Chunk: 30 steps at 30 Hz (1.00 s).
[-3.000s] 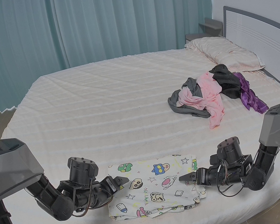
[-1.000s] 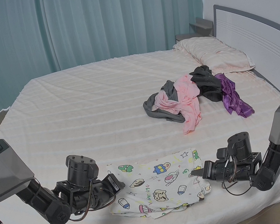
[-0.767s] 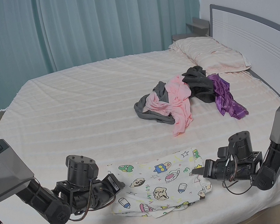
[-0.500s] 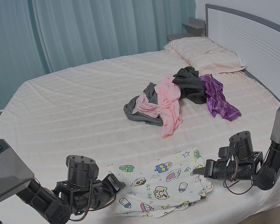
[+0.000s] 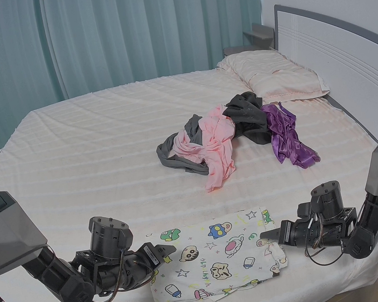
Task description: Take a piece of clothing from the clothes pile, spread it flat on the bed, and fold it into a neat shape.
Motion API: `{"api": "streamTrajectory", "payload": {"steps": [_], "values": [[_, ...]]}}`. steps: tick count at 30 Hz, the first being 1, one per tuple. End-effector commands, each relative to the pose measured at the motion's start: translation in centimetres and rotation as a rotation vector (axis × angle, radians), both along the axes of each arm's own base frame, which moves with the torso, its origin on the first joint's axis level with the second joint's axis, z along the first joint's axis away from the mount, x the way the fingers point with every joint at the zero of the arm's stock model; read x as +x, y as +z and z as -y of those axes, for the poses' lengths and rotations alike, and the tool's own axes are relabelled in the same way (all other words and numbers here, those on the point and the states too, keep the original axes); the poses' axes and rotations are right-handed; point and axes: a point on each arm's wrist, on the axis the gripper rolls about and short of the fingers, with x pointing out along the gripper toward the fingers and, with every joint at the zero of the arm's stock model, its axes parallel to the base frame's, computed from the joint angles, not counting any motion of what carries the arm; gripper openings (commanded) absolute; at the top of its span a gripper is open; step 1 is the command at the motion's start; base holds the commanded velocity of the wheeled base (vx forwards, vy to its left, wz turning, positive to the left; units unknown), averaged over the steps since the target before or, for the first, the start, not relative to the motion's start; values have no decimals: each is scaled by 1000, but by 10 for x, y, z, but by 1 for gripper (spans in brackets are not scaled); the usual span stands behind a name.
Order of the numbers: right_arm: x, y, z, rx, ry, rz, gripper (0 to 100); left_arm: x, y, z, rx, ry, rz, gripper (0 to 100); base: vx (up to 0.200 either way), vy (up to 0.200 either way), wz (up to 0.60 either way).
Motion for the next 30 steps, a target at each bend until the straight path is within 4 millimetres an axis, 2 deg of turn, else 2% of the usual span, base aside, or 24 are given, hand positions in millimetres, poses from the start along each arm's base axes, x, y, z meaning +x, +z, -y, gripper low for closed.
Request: {"api": "streamTrajectory", "payload": {"steps": [1,3,8,15,23,25,26,28,30], "values": [[-3,-2,8,-22,-14,-9,100,-9,-3,-6,25,7,-19,100,0,0,0],[-2,-1,11,-32,-32,3,100,-9,-2,-7,32,19,-11,100,0,0,0],[0,18,18,-27,-86,74,100,-9,23,-11,-2,58,82,100,0,0,0],[-2,20,14,-30,-84,80,100,-20,45,-3,-110,57,114,100,0,0,0],[-3,18,12,-30,-78,73,100,-23,33,12,-131,27,49,100,0,0,0],[-4,18,11,-31,-73,72,100,-22,17,14,-87,27,3,100,0,0,0],[-4,18,11,-31,-73,72,100,-22,17,14,-87,27,3,100,0,0,0],[-9,19,9,-32,-61,71,100,-21,-1,16,-45,25,-51,100,0,0,0],[-12,22,7,-28,-54,78,100,-20,-9,17,-24,33,-72,100,0,0,0]]}}
